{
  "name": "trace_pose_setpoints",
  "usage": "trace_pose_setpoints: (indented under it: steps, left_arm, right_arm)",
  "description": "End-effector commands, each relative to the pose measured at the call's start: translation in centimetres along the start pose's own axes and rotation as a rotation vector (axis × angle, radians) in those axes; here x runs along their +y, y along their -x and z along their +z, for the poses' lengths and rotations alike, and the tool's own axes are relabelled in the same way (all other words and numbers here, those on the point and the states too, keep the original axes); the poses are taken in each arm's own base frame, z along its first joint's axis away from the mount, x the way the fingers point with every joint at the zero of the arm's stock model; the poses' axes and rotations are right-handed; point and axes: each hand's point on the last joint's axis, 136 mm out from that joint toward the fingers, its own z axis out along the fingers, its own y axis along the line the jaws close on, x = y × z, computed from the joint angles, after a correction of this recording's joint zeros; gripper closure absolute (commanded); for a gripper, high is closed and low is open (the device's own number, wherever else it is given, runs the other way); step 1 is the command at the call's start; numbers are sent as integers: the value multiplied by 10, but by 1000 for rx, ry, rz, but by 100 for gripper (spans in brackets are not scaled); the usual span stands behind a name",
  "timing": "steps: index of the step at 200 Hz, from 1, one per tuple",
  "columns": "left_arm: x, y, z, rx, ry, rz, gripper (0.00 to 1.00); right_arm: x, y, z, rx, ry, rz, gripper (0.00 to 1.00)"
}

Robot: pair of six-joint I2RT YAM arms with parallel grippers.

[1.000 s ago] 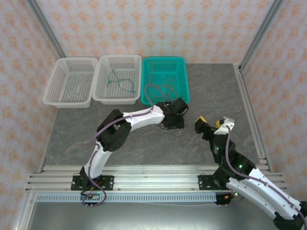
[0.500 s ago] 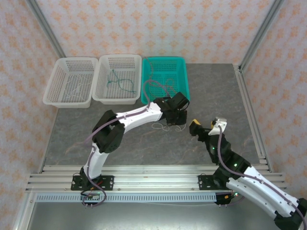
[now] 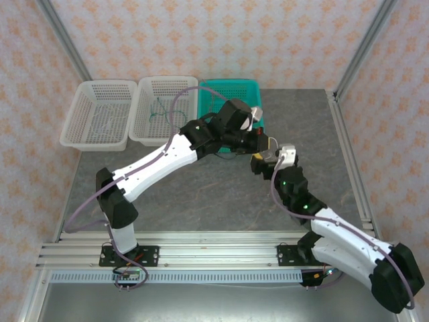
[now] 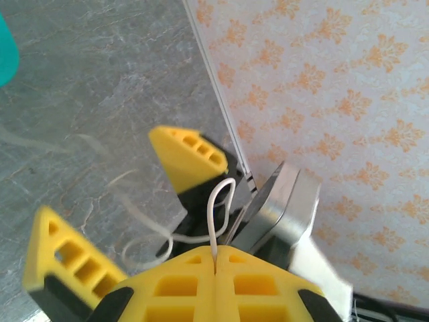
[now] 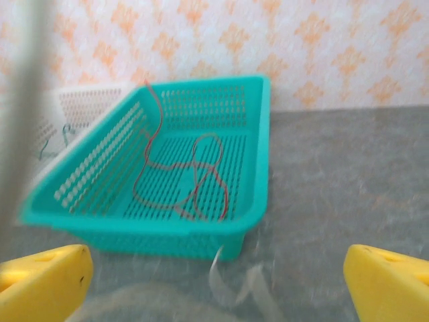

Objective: Untangle the cables

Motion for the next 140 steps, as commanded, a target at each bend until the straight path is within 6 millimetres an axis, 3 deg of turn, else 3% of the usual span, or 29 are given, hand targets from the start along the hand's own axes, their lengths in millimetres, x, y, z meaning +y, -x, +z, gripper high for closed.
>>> trace_pose_setpoints:
  steps: [1,21,40,55,70,88,101,121,140]
  left_arm:
    - [-29,4,-21,1,-71,45,100]
    - [-58,19,-45,-40,-120,107,100]
    - [-77,37,-74,-95,-149,156,100]
    - [-84,54,-96,-150,-168,165,100]
    - [-83,76,-122,-230,-169,175,100]
    - [-77,105,-157,-349,-140,197,100]
    - [-71,123,-181,-434,-102,219,100]
    - [-54,152,-218,-566,-31,227,100]
    - [-36,180,-253,-687,13,202,100]
  right_arm:
    - [8,49,11,-133,32,-5,5]
    - [-6,40,24,-92,-59,-6,10]
    - [-34,22,31,-17,-172,92,27]
    - [-32,6,33,31,-131,130,44]
    - [-29,-17,35,98,-102,130,51]
    - [-30,-42,33,165,-99,144,51]
    - [-32,-49,28,174,-99,169,49]
    - [-32,-42,17,140,-85,206,39]
    - [-25,-31,7,105,-24,215,23]
